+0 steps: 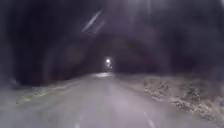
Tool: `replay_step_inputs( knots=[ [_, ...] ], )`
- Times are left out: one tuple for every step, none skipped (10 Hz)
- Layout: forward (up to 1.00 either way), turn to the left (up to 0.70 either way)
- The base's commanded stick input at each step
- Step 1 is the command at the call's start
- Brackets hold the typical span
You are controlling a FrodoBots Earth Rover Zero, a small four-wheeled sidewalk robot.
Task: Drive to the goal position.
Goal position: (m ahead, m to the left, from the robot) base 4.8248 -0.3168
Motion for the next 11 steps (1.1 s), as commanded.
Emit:
replay_step_inputs(
  knots=[
    [0.85, 0.18],
    [0.85, 0.34],
    [0.85, 0.34],
    [0.85, 0.08],
    [0.85, 0.00],
    [0.85, 0.00],
    [0.85, 0.00],
    [0.85, 0.00],
    [0.85, 0.00],
    [0.85, 0.00],
    [0.85, 0.00]
  ],
)
